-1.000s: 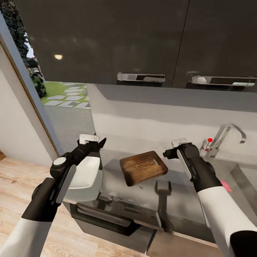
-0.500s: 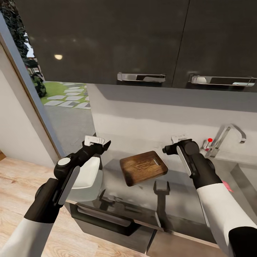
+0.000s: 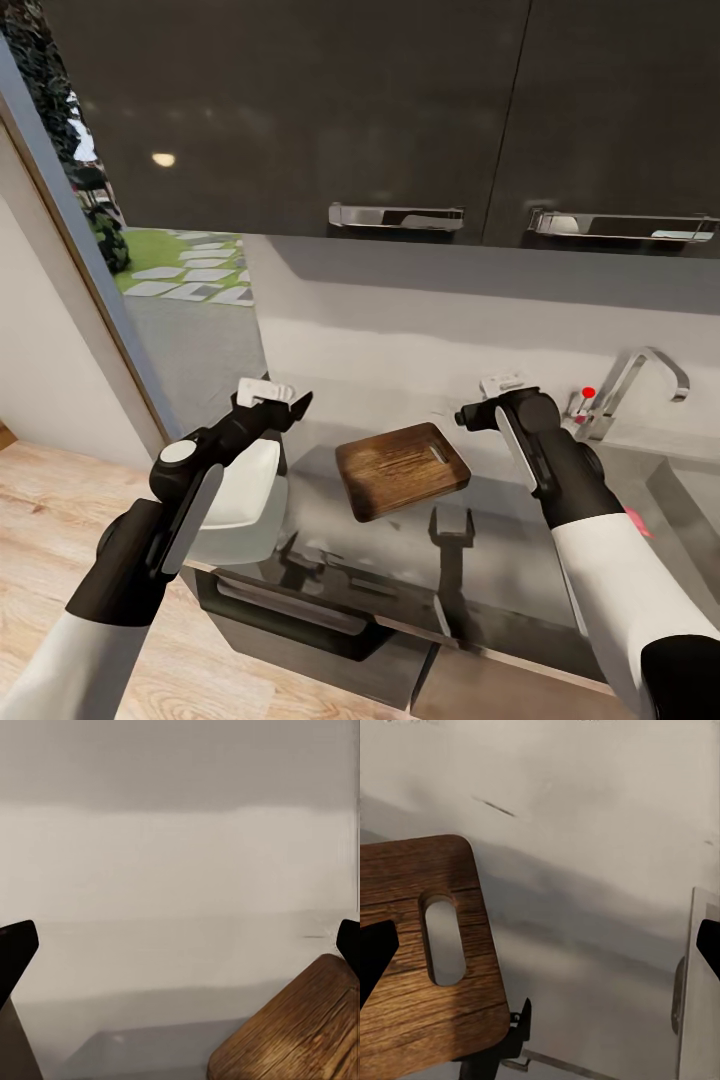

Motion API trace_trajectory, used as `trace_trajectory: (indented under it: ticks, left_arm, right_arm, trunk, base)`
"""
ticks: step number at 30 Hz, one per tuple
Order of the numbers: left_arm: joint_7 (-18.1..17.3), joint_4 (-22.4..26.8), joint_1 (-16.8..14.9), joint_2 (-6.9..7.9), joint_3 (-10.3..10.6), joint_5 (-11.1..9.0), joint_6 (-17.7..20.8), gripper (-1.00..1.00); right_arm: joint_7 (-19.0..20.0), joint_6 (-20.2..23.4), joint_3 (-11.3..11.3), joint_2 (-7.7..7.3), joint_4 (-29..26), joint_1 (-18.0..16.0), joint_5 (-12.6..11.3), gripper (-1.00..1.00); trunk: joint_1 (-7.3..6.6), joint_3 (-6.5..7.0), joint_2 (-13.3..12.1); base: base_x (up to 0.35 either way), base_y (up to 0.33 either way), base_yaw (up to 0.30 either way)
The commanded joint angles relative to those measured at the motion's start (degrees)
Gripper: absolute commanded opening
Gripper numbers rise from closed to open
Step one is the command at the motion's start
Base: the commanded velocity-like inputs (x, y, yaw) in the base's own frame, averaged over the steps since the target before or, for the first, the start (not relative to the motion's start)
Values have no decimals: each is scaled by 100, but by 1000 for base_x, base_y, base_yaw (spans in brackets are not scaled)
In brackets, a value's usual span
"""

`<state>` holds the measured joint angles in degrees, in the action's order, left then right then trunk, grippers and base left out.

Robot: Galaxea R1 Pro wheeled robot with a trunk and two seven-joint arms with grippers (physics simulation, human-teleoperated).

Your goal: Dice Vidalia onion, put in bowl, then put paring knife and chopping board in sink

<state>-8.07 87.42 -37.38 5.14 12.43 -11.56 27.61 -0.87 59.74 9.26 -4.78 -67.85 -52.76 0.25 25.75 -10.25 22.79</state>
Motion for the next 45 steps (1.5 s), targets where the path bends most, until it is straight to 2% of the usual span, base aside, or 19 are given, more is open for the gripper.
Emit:
trace_trajectory:
  ticks: [1, 18, 45]
  left_arm:
    - [-6, 7, -6, 2, 3, -31, 34, 100]
    - [-152, 20, -6, -4, 5, -35, 34, 100]
    - [-160, 14, -6, -4, -2, -40, 34, 100]
  right_arm:
    - [-9, 26, 15, -5, -5, -7, 1, 100]
    - [-9, 26, 15, -5, -128, -7, 9, 100]
    - [-10, 26, 6, -5, -176, -7, 10, 100]
  trunk:
    - [4, -12, 12]
    - [4, -12, 12]
    - [4, -54, 12]
  base:
    - [0, 0, 0]
    - [47, -53, 0]
    - [9, -13, 0]
